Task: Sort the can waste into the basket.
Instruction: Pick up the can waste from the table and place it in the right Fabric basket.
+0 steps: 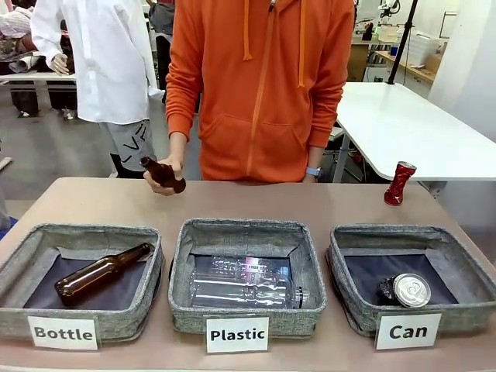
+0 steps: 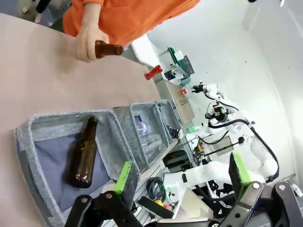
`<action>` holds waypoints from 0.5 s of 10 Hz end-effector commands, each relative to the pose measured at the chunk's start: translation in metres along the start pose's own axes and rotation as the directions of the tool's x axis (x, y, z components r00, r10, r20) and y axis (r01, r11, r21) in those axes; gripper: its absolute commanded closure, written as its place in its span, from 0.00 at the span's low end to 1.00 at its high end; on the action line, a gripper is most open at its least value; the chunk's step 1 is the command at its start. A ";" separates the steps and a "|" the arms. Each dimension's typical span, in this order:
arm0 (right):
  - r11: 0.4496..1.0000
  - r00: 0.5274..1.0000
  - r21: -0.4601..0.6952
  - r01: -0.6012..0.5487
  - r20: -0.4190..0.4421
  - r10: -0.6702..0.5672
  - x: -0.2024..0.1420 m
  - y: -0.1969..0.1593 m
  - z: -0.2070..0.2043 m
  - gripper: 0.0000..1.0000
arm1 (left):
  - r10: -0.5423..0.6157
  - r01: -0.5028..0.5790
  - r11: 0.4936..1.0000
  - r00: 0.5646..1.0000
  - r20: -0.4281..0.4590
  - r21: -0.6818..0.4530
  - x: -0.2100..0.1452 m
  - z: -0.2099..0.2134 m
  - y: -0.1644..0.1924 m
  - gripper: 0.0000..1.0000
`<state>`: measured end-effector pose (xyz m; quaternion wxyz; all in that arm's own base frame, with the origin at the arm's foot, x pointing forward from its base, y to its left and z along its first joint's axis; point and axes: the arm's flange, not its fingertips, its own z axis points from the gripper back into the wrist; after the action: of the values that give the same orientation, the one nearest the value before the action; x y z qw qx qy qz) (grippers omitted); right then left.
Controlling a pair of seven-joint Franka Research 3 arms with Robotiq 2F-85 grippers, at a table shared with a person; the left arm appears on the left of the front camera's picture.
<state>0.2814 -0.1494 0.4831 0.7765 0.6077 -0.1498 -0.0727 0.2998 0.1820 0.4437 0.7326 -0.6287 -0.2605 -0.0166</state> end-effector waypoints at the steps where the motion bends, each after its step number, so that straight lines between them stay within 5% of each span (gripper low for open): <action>1: 0.999 1.000 -0.021 -0.027 -0.014 0.027 -0.003 0.004 0.001 0.00 | -0.045 0.045 0.999 0.999 -0.006 -0.009 -0.001 -0.013 -0.024 0.00; 5: 0.999 1.000 -0.021 -0.027 -0.014 0.027 -0.003 0.004 0.001 0.00 | -0.045 0.045 0.999 0.999 -0.006 -0.009 -0.001 -0.013 -0.024 0.00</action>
<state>0.2802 -0.1478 0.4857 0.7802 0.6031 -0.1508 -0.0693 0.2985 0.1667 0.4649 0.7369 -0.6180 -0.2707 -0.0427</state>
